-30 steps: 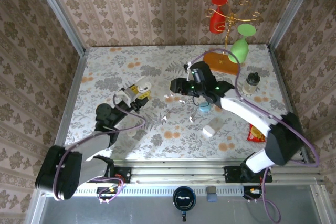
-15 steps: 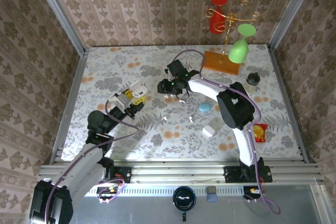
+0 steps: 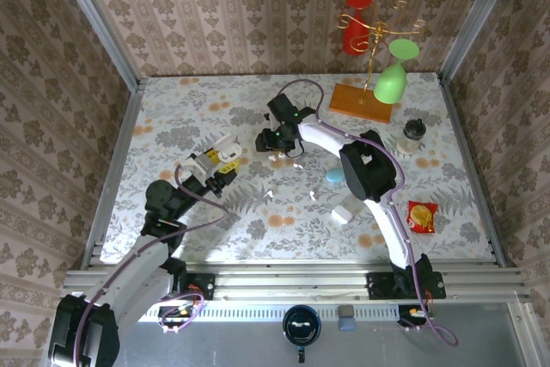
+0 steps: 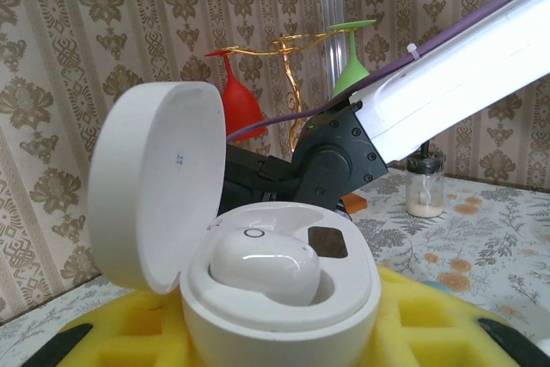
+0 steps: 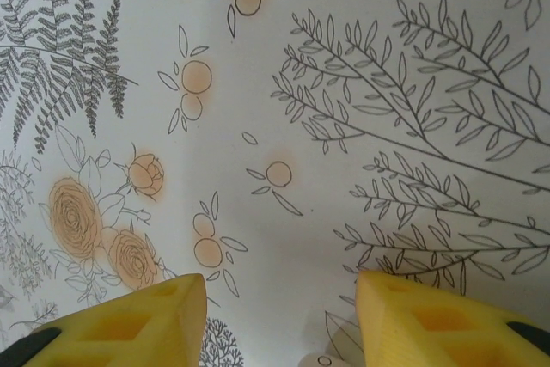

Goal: Insert wireless bluetooth earbuds into charging case

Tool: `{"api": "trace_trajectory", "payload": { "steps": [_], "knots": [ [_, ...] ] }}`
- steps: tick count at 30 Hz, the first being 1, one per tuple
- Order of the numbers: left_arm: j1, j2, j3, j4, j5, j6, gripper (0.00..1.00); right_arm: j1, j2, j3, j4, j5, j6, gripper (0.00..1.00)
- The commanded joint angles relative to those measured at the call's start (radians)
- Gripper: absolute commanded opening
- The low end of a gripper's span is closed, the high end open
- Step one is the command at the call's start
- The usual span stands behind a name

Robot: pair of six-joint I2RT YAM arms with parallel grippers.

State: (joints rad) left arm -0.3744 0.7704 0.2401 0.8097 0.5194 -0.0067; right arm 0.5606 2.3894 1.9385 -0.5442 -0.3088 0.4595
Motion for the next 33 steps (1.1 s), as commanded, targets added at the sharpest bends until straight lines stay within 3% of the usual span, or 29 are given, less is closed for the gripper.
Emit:
{"api": "trace_trajectory", "payload": {
  "steps": [1,17,27,33],
  "knots": [
    [-0.008,-0.001,-0.007,0.014,-0.001,0.007,0.32,-0.002,0.003,-0.012,-0.1,-0.036,-0.043,0.49],
    [-0.006,0.039,-0.004,0.043,0.005,0.002,0.33,-0.003,-0.06,-0.104,-0.101,-0.091,-0.07,0.4],
    [-0.007,0.051,-0.001,0.049,0.006,0.002,0.33,-0.008,-0.052,-0.111,-0.094,-0.08,-0.062,0.25],
    [-0.007,0.07,0.002,0.049,0.005,0.007,0.33,-0.008,-0.07,-0.111,-0.094,-0.07,-0.061,0.21]
  ]
}}
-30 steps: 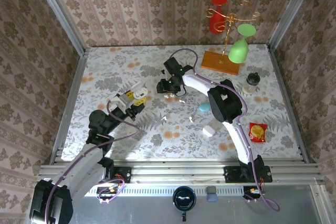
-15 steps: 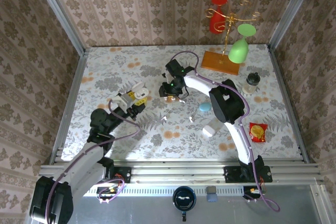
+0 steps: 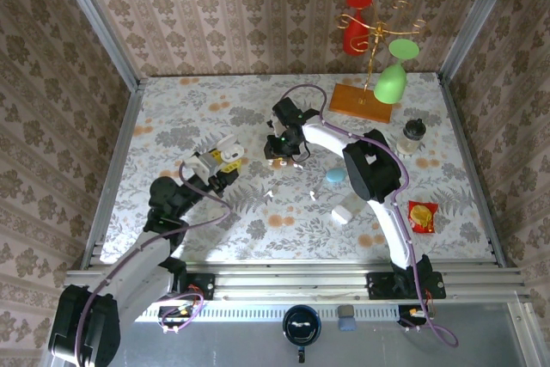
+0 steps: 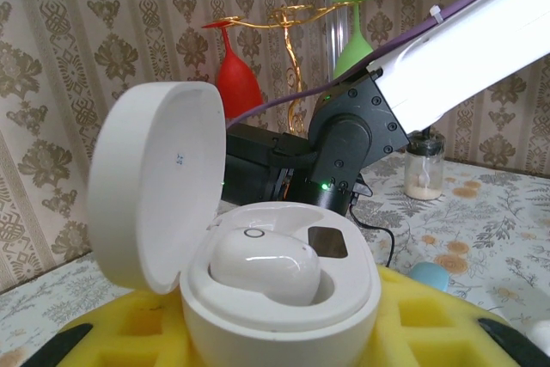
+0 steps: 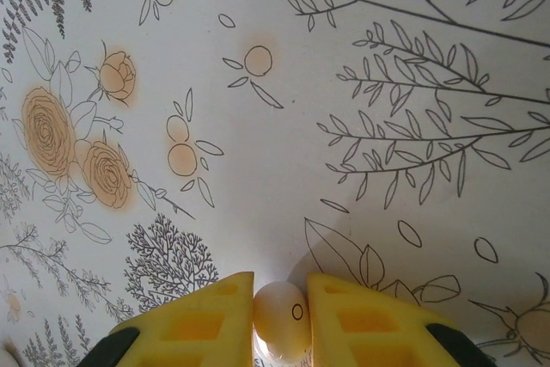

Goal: Insert wireless bluetooth earbuds into charging case

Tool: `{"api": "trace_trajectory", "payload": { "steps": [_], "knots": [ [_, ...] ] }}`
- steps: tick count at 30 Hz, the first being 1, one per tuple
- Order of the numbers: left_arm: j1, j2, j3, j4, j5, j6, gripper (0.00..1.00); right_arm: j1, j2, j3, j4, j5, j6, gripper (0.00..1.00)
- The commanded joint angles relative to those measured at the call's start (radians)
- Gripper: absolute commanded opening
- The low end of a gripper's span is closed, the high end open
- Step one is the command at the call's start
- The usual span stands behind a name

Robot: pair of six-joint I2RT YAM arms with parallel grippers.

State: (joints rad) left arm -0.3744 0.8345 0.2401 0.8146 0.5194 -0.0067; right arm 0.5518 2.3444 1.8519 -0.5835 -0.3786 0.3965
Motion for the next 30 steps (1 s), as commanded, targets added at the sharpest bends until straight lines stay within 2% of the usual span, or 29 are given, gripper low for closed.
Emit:
{"api": "trace_trajectory", "payload": {
  "steps": [1,8,18,30],
  "knots": [
    [-0.008,0.011,0.003,0.044,0.003,0.007,0.33,0.001,-0.034,-0.027,-0.052,0.005,0.003,0.21],
    [-0.007,0.044,0.002,0.045,-0.001,0.012,0.33,0.0,-0.153,-0.108,0.028,0.049,0.002,0.21],
    [-0.014,0.11,0.013,0.044,0.038,0.025,0.34,0.001,-0.442,-0.34,0.177,0.139,-0.017,0.21],
    [-0.069,0.283,0.069,0.114,0.057,0.031,0.34,0.06,-0.723,-0.402,0.074,0.211,-0.064,0.2]
  ]
}}
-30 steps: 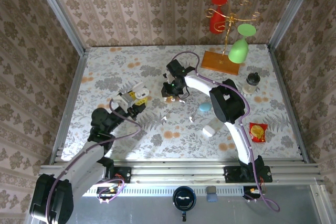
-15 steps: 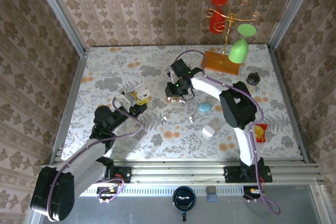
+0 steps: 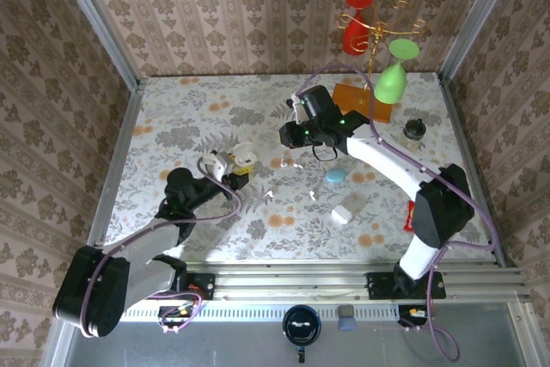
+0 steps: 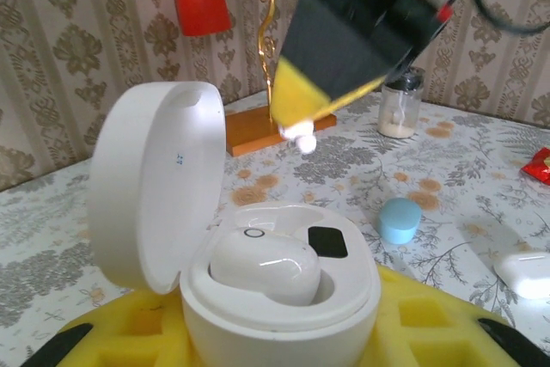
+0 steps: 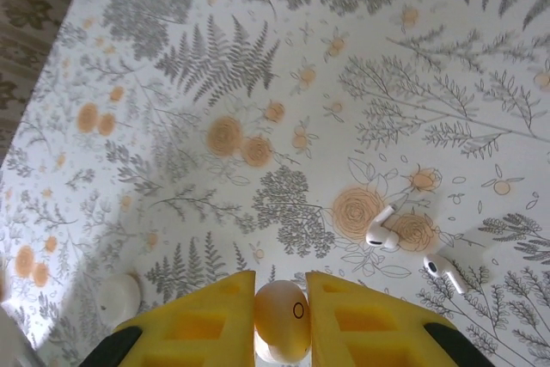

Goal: Insert wireless bluetooth earbuds into charging case

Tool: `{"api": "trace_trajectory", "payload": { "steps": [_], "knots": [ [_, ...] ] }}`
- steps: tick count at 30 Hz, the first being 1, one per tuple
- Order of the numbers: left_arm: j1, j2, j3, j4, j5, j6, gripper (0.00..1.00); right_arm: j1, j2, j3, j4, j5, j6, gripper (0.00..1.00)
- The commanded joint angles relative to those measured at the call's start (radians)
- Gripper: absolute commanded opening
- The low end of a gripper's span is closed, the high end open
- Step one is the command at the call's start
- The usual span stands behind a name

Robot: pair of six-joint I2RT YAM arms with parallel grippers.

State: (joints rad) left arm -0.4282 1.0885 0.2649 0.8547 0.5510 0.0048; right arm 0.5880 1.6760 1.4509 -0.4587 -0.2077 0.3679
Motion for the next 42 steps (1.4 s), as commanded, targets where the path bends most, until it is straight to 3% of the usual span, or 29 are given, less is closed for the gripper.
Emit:
{"api": "trace_trajectory", "payload": {
  "steps": [1,15,42],
  "knots": [
    [-0.019,0.044,0.046,0.088,0.028,0.016,0.34,0.033,-0.066,0.003,-0.059,0.045,-0.043,0.2],
    [-0.075,0.148,0.12,0.103,0.054,0.003,0.33,0.147,-0.075,0.07,-0.073,0.044,-0.086,0.2],
    [-0.076,0.108,0.122,0.116,0.064,-0.054,0.29,0.152,-0.024,0.029,-0.021,0.034,-0.117,0.2]
  ]
}}
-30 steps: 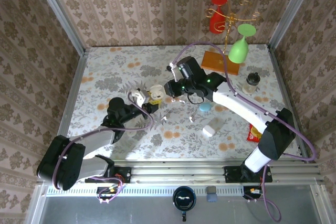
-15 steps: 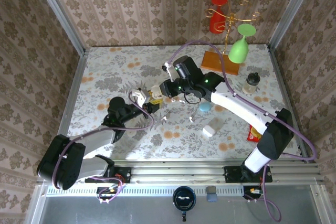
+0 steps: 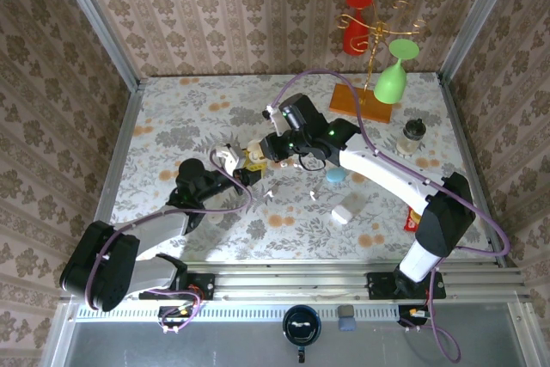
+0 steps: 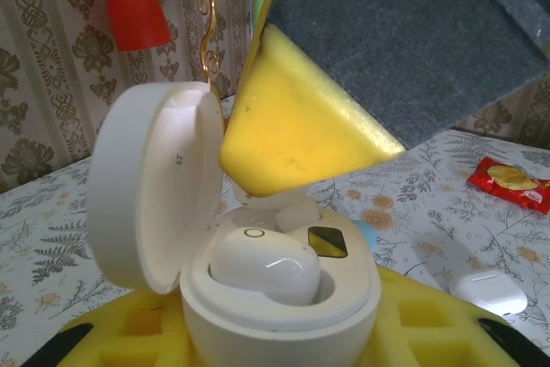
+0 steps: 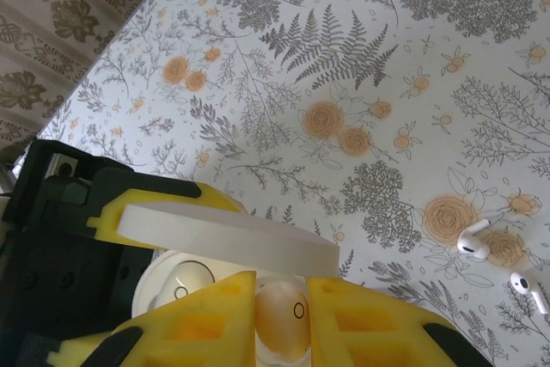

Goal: Insert wireless bluetooth earbuds into charging case

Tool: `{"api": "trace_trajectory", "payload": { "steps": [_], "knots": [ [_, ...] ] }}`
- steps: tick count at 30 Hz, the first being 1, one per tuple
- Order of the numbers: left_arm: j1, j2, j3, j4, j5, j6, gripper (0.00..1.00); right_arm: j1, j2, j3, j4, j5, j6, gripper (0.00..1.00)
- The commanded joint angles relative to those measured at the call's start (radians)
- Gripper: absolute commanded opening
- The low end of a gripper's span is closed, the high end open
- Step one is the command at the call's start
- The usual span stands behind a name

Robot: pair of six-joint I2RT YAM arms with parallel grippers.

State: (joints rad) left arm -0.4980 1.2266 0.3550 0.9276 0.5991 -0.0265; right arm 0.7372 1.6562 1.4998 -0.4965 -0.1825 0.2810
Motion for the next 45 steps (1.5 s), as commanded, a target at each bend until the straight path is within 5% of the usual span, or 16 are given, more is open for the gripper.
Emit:
{"api": "trace_trajectory", "payload": {
  "steps": [1,17,23,37,45],
  "knots": [
    [-0.007,-0.032,0.032,0.042,0.015,-0.023,0.29,0.003,-0.005,-0.022,0.015,0.008,-0.033,0.21],
    [-0.004,-0.035,0.009,0.038,0.002,0.005,0.29,0.003,-0.151,-0.094,0.094,0.043,-0.038,0.57],
    [-0.005,-0.033,-0.004,0.041,0.017,0.053,0.29,0.001,-0.174,-0.079,0.109,0.036,0.002,0.58],
    [-0.005,-0.046,-0.01,0.053,0.028,0.042,0.29,-0.006,0.092,0.245,-0.139,0.023,-0.027,0.61],
    [-0.005,-0.051,-0.004,0.078,-0.005,0.009,0.29,-0.008,0.107,0.227,-0.154,-0.004,-0.027,0.62]
  ]
}}
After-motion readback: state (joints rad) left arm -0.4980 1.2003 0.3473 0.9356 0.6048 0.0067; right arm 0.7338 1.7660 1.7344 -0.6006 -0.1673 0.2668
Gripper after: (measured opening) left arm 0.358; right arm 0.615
